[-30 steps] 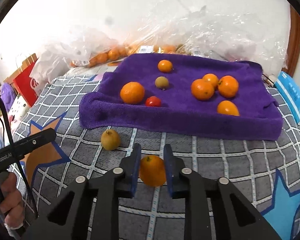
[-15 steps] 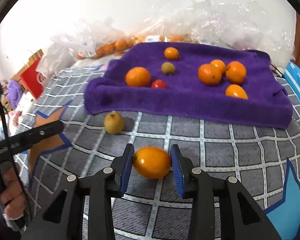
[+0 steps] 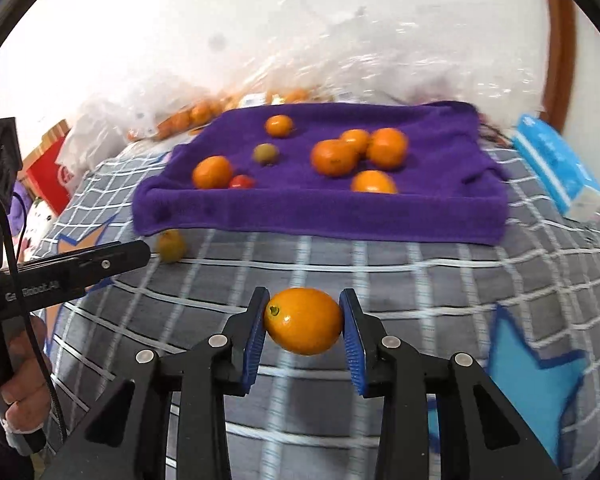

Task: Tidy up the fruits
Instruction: 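Grasp the greenish-yellow fruit with the left gripper while the right lifts its orange, then carry the orange and the greenish fruit over the towel with both grippers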

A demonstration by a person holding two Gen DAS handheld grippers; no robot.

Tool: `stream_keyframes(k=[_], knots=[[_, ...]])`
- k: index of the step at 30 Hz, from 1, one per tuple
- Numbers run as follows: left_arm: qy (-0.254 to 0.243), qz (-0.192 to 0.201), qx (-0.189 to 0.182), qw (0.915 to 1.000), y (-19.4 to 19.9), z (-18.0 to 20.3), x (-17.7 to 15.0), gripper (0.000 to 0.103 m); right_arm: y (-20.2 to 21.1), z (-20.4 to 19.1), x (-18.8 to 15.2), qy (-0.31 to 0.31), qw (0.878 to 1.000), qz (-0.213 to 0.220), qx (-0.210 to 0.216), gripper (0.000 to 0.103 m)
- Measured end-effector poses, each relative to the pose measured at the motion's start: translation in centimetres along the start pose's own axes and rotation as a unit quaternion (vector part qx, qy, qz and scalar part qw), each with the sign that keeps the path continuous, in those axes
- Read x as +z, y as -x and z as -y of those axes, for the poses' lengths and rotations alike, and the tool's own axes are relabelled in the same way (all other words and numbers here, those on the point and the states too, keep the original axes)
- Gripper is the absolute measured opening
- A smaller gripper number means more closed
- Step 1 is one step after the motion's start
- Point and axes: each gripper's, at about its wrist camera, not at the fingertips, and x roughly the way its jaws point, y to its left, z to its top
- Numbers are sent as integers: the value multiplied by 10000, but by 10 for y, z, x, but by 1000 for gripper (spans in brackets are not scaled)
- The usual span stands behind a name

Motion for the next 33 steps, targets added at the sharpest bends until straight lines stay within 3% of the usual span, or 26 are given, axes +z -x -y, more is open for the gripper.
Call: stream_keyframes(k=[2,7,9,25,33], knots=[[-11,-110,126,9999,-11,6,1,50,5,11,-2,-39,10000,6,-87,36],[-113,36,493,9987,-19,18,3,42,17,39,-10,-209,9995,19,-220,36],[-159,88,633,9978,-19,20,3,25,18,45,-12,-284,9993,6,-231,36],[-36,-129,479,9988,3,22,-16,25,18,38,-20,-326,9993,-66,-163,36],[158,-18,366,9992,27,18,-19,25,25,36,-13,-468,9983,-113,-317,36]])
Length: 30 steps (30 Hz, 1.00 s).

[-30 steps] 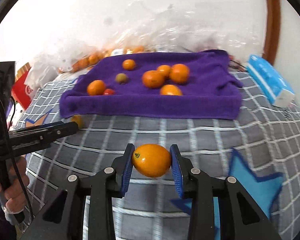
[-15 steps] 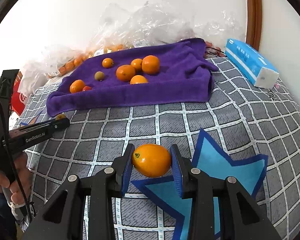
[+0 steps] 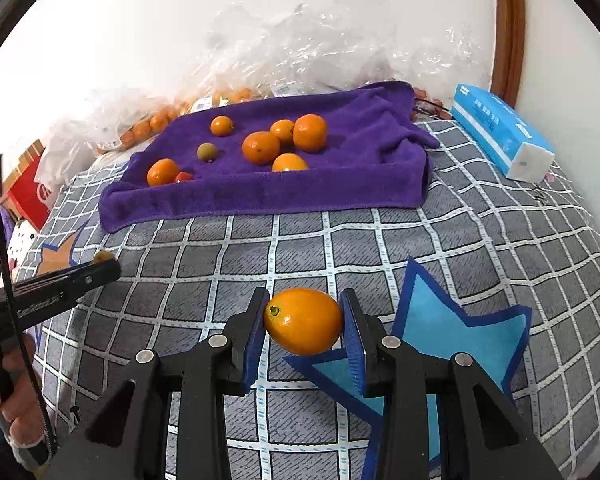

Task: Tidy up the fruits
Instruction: 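Carry the orange and the greenish fruit over the towel with both grippers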

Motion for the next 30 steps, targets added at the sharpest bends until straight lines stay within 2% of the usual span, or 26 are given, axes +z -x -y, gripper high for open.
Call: stream_keyframes(k=[4,18,30], knots=[[43,-9,-13,10000,9,-4,5,25,5,0,9,-77,9999,45,-98,36],[12,347,-48,9994,40,-11,38,25,14,-2,54,-418,9986,277,-148,36],[-40,638,-40,9979,46,-11,68,25,4,-4,89,-476,9977,414,-244,36]])
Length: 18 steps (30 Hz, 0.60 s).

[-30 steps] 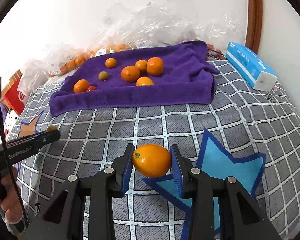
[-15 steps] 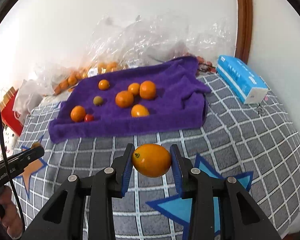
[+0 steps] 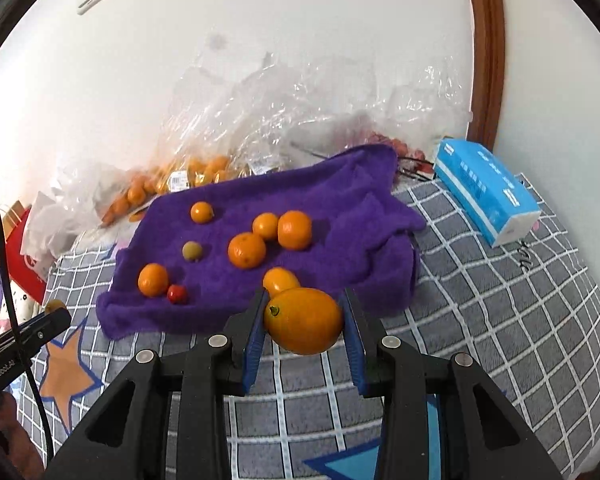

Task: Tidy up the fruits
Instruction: 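Carry the orange and the greenish fruit over the towel with both grippers, then lower and open the right gripper onto the towel while the left releases the greenish fruit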

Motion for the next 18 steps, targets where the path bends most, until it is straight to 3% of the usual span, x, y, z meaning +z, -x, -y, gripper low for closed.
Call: stream_keyframes(k=[18], knots=[[-82,130,14,9999,-26,-3,32,25,-32,1,23,-47,10000,60,-25,36]])
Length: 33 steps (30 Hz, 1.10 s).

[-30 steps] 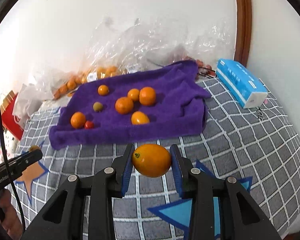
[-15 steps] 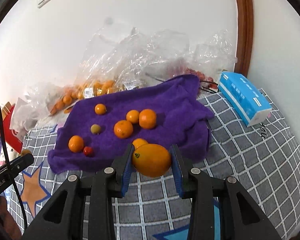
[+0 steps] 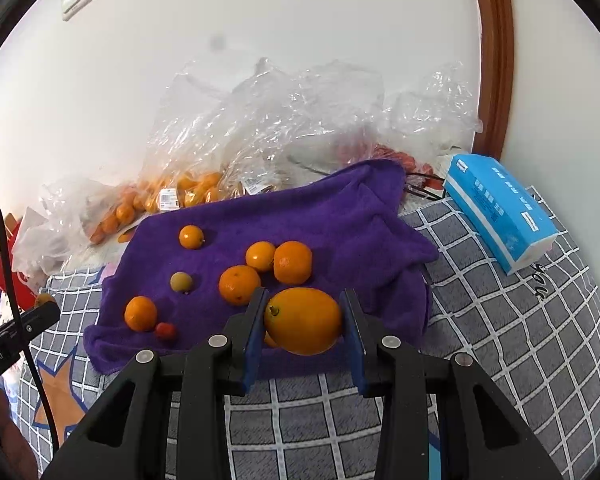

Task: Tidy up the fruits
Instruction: 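Lower and open the right gripper onto the towel while the left releases the greenish fruit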

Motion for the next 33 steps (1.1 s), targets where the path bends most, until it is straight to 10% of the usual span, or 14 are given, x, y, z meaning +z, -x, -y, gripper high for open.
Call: stream_keyframes(k=[33], knots=[[74,-443,81,9990,-98,17,22,25,-72,8,6,366,9992,-134,-98,36]])
